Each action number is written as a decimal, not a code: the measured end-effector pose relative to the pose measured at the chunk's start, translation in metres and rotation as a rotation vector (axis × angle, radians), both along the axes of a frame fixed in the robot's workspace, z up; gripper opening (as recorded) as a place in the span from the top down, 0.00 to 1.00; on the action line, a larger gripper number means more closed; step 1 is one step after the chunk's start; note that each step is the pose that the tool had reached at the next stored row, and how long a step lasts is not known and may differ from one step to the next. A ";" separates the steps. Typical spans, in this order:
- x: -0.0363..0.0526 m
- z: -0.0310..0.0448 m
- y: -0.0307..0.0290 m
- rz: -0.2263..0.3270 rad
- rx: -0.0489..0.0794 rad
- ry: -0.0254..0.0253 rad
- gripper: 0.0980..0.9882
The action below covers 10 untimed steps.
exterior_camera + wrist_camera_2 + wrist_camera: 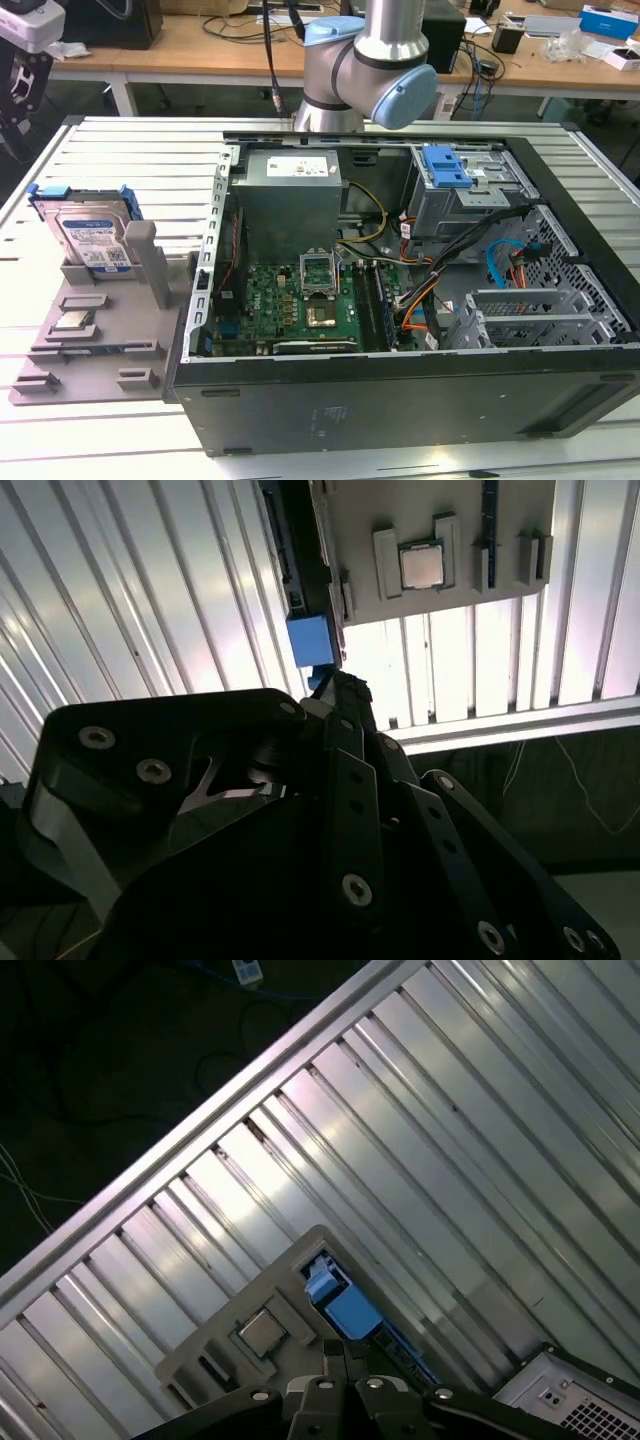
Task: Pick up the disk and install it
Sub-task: 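Pick up the disk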
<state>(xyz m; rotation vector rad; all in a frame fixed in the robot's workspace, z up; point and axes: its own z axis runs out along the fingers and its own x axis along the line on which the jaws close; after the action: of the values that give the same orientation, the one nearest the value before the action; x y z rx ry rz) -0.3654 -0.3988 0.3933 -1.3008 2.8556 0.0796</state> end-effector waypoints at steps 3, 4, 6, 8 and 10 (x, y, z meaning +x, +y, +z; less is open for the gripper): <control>0.0000 0.0000 0.0000 0.028 0.000 0.0000 0.99; 0.0000 0.0000 0.0000 0.050 0.000 0.0000 0.99; 0.0000 0.0000 0.0000 0.070 0.000 0.0000 0.99; 0.0000 0.0000 0.0000 0.091 0.000 0.0000 0.99; 0.0000 0.0000 0.0000 0.122 0.000 -0.0001 0.99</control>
<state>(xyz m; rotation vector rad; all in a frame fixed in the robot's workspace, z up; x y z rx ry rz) -0.3654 -0.3988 0.3932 -1.4744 2.7735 0.0798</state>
